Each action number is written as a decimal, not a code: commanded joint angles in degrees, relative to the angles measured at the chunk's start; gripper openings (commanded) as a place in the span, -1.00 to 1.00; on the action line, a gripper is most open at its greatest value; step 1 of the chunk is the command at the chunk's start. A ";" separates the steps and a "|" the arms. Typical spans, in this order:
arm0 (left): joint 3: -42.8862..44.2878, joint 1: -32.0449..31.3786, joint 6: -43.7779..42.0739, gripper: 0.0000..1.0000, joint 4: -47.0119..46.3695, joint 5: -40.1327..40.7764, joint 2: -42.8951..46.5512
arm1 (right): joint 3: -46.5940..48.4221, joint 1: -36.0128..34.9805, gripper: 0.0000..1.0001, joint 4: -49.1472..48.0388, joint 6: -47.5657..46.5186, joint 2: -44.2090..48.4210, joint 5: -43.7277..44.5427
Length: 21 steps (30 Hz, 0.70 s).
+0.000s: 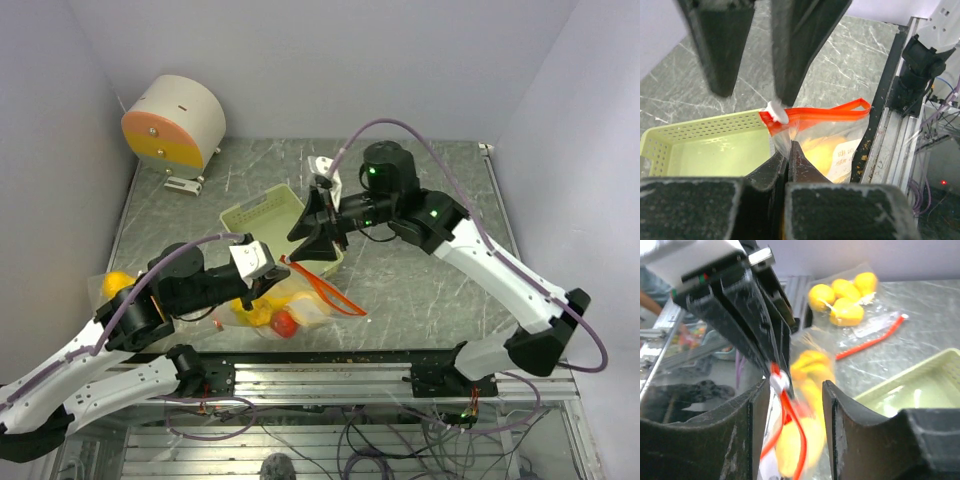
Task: Place the food in the zip-top bag and seal the zipper
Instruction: Zip the zipper food storage bag.
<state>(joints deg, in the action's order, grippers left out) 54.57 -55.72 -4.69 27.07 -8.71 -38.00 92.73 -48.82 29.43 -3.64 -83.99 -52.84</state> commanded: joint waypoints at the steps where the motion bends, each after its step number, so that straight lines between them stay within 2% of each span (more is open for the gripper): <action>1: 0.43 -0.18 1.90 -0.86 -1.20 2.89 2.88 | -6.28 1.15 0.05 -9.58 0.07 8.05 5.00; 4: 0.57 -0.21 1.85 -0.86 -1.18 3.42 3.04 | -8.39 1.18 0.19 -11.08 -0.51 9.61 -0.92; 11: -0.08 -0.19 2.26 -0.86 -2.94 2.43 2.46 | -6.43 1.27 0.19 -13.40 4.45 4.97 -1.75; 17: -0.24 -0.24 2.40 -0.86 -3.09 2.59 2.32 | -4.36 1.29 0.10 -15.85 8.60 1.05 -6.59; 21: -0.49 -0.25 2.29 -0.87 -3.34 3.30 2.70 | -4.57 1.32 -0.11 -18.47 11.54 -0.24 -10.10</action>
<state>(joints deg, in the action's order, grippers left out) 54.26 -55.72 -2.94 27.24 -6.55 -36.05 86.24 -47.62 15.73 3.81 -84.12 -57.98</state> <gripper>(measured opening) 0.075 0.486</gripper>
